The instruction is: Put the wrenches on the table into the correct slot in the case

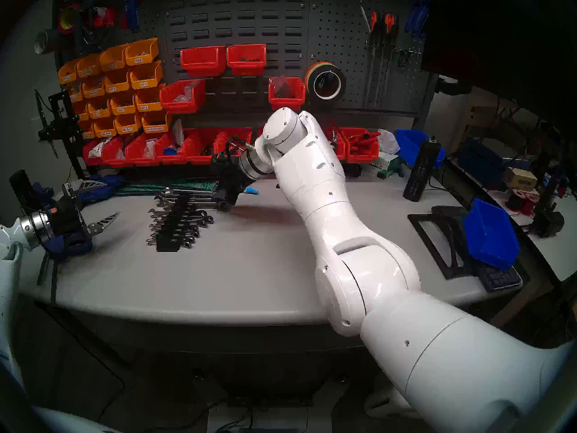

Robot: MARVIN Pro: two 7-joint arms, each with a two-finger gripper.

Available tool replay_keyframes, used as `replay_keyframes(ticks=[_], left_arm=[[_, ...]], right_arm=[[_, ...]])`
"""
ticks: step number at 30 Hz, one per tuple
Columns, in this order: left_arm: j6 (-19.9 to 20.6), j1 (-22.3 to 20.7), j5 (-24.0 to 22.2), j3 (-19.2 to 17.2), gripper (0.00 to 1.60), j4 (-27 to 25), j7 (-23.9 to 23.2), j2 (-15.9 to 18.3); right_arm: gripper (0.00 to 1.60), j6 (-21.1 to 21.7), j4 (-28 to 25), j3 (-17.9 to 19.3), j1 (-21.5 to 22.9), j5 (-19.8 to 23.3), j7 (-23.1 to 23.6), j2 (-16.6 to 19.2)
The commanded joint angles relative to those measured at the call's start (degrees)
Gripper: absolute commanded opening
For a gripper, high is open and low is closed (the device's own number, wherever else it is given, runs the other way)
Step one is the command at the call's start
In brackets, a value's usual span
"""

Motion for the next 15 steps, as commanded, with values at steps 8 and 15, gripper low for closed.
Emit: replay_keyframes(ticks=[8,15], left_arm=[[0.1,-1.2,-0.9,-1.1,1.6,-0.8,0.3,0.7],[0.2,-1.2,-0.9,-1.1,1.6,-0.8,0.3,0.7]], right_arm=[[0.0,0.0,-0.8,-0.6,1.6,0.4,1.0,-2.1],[0.0,0.7,-1.6,-1.2,0.6,-0.2,2.1,-1.7]])
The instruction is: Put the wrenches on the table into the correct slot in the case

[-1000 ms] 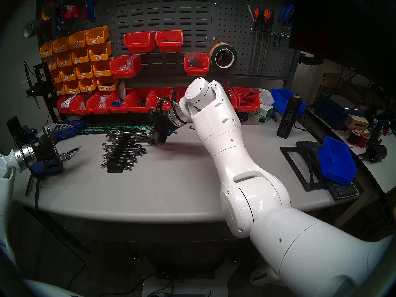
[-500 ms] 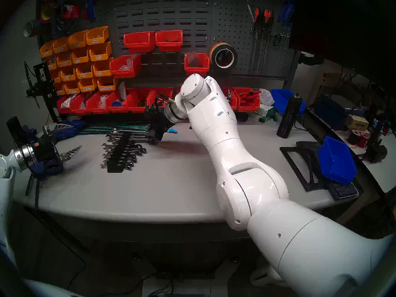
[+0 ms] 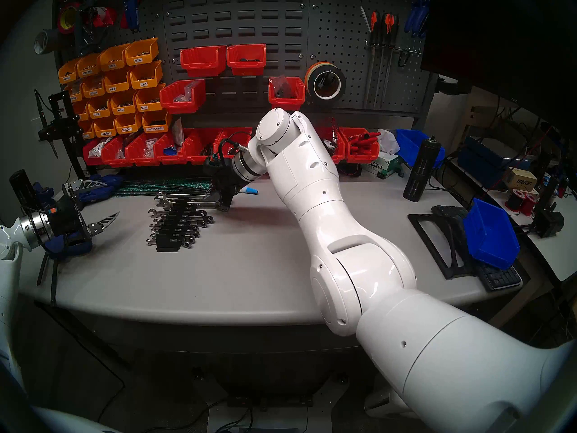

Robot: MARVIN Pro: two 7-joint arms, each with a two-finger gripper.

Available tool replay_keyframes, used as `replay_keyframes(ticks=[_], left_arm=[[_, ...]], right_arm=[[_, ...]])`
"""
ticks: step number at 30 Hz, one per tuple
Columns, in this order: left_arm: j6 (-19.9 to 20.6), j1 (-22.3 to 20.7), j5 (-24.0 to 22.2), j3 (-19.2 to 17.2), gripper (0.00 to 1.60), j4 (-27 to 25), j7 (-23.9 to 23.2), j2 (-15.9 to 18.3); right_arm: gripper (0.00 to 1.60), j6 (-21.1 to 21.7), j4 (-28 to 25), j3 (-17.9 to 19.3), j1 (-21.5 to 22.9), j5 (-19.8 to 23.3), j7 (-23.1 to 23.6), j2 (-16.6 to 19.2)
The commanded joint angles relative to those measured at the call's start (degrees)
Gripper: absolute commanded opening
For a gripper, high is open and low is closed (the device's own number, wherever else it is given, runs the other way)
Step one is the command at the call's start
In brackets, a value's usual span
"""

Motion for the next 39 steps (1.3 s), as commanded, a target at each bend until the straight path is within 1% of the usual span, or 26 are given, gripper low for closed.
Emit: replay_keyframes(ticks=[1,11,22,39], left_arm=[[0.2,-1.2,-0.8,-1.1,1.6,-0.8,0.3,0.7],[0.2,-1.2,-0.8,-1.1,1.6,-0.8,0.3,0.7],[0.2,-1.2,-0.9,-1.1,1.6,-0.8,0.3,0.7],[0.1,-1.2,-0.8,-1.1,1.6,-0.8,0.3,0.7]], right_arm=[[0.0,1.1,-2.6,-0.5,0.6,-0.3,0.8,-0.6],[0.0,2.0,-4.5,-0.9,-0.9,-0.8,2.1,0.2],[0.0,1.9,-4.9,-1.2,-2.0,-1.2,2.4,0.6],[0.0,-0.1,-4.4,0.8,-2.8,-0.5,1.2,1.1]])
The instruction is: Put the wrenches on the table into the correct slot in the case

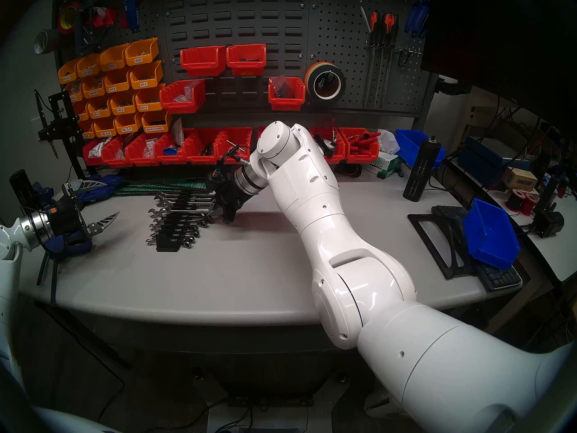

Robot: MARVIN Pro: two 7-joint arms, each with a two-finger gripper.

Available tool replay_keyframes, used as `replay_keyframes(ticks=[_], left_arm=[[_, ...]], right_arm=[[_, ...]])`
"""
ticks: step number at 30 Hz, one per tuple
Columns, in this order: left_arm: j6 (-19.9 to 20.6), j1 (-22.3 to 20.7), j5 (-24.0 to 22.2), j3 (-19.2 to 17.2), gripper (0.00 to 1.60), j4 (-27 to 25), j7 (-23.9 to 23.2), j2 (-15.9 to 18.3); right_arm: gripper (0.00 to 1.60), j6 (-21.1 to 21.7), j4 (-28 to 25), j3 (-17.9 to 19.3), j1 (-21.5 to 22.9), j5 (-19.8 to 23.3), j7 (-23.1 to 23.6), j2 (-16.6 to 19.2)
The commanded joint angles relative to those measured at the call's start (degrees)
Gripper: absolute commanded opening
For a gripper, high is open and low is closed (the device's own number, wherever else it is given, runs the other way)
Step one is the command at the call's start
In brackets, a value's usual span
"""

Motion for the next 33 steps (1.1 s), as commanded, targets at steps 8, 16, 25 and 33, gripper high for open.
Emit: replay_keyframes(ticks=[8,16,25,33], left_arm=[[0.1,-1.2,-0.8,-1.1,1.6,-0.7,0.3,0.7],[0.1,-1.2,-0.8,-1.1,1.6,-0.7,0.4,0.7],[0.1,-1.2,-0.7,-1.0,1.6,-0.7,0.4,0.7],[0.1,-1.2,-0.7,-1.0,1.6,-0.7,0.4,0.7]], right_arm=[[0.0,-2.7,-1.8,1.7,1.0,0.7,-2.0,-0.1],[0.0,-4.3,-1.0,2.2,1.9,0.7,-2.9,-0.7],[0.0,-5.5,0.4,3.0,3.3,0.7,-4.5,-1.4],[0.0,-6.7,3.3,3.7,5.6,0.5,-6.3,-2.0]])
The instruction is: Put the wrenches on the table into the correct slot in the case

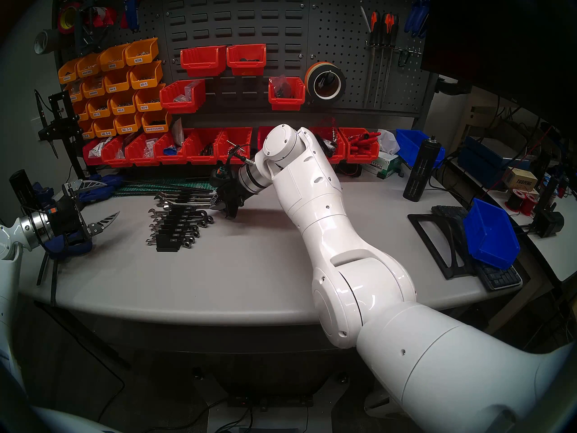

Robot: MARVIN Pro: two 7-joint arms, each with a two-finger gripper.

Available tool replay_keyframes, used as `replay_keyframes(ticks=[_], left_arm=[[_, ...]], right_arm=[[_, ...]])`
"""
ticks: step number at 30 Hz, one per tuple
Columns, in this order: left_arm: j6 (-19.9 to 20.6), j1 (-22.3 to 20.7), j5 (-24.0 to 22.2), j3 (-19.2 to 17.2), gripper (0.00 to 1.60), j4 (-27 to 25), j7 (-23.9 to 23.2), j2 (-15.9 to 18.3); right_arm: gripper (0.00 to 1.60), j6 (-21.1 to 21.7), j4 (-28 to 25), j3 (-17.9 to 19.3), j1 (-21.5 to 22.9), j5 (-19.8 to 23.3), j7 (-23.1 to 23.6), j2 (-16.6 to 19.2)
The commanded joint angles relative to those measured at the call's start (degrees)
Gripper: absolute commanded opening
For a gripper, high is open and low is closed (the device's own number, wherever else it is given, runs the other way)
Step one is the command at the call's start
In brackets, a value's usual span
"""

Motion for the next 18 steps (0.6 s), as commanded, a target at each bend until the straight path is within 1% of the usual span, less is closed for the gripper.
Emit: replay_keyframes(ticks=[1,5,18], left_arm=[[0.1,-1.2,-0.7,-1.0,1.6,-0.7,0.4,0.7],[0.1,-1.2,-0.7,-1.0,1.6,-0.7,0.4,0.7],[0.0,-1.2,-0.7,-1.0,1.6,-0.7,0.4,0.7]], right_arm=[[0.0,-0.9,1.1,0.7,4.8,0.4,-2.1,-1.4],[0.0,-1.4,2.4,0.7,5.5,0.3,-2.5,-1.7],[0.0,-3.9,11.0,0.5,10.0,0.1,-6.0,-4.0]])
